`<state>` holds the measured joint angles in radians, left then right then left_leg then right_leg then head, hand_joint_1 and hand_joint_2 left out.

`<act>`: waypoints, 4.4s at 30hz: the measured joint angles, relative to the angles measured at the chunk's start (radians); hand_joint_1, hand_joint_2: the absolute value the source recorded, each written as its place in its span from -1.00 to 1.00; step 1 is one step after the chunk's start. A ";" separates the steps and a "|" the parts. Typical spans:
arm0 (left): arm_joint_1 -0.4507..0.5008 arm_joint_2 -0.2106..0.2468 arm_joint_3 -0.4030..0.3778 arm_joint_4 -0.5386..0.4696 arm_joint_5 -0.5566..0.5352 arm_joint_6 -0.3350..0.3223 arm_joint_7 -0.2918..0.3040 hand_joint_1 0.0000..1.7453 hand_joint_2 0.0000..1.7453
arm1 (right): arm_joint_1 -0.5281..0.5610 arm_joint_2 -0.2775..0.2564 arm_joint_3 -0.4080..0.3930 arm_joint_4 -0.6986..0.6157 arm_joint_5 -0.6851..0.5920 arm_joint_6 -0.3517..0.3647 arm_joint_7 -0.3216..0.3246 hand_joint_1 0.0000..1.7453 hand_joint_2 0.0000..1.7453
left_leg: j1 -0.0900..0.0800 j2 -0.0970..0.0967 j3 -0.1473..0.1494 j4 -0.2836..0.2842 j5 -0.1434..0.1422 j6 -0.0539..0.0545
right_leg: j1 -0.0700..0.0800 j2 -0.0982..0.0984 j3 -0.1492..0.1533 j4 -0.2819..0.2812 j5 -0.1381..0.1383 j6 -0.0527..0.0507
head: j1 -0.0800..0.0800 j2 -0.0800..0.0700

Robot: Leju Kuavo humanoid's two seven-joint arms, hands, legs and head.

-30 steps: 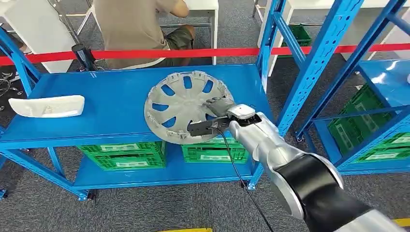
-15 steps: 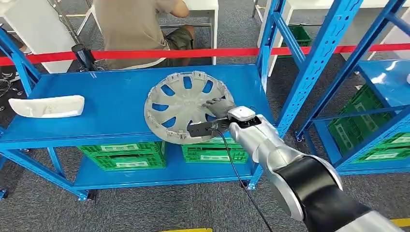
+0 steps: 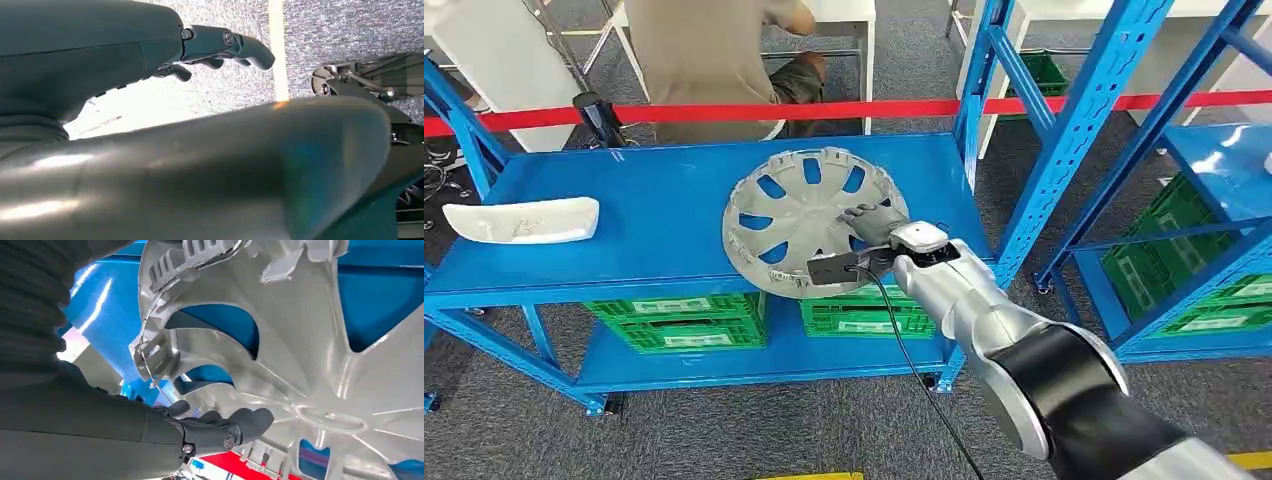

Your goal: Take the parts from the cabinet and place them on the table.

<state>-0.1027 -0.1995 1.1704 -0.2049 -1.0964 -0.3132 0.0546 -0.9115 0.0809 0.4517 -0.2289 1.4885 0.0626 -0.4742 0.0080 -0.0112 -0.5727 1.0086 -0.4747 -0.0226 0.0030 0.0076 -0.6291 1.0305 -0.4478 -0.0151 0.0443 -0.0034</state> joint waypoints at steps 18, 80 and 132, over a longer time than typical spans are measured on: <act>0.002 0.006 0.000 0.000 0.000 0.000 0.000 -1.00 -1.00 | 0.001 0.006 0.000 0.000 0.009 -0.004 0.004 -1.00 1.00 | 0.000 0.001 0.001 0.000 0.000 0.000 | 0.000 0.001 0.001 0.000 0.000 0.000 | 0.000 0.000; -0.002 0.007 -0.009 0.000 -0.026 0.000 -0.117 -1.00 1.00 | -0.118 -0.036 -0.010 0.000 0.076 -0.016 -0.158 0.94 1.00 | -0.001 0.002 0.001 0.000 -0.001 0.000 | -0.001 0.002 0.000 0.000 0.000 0.000 | 0.000 0.000; -0.038 -0.021 -0.032 0.000 0.005 0.000 -0.099 -1.00 1.00 | -0.255 -0.061 0.068 0.000 0.078 0.000 -0.169 0.90 1.00 | -0.001 0.003 0.000 0.000 -0.002 0.000 | -0.001 0.003 -0.001 0.000 0.000 0.000 | 0.000 0.000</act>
<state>-0.1406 -0.2201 1.1379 -0.2049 -1.0918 -0.3132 -0.0443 -1.1664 0.0202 0.5200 -0.2289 1.5663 0.0626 -0.6436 0.0068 -0.0078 -0.5723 1.0087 -0.4763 -0.0223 0.0024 0.0108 -0.6298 1.0308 -0.4479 -0.0151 0.0442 -0.0034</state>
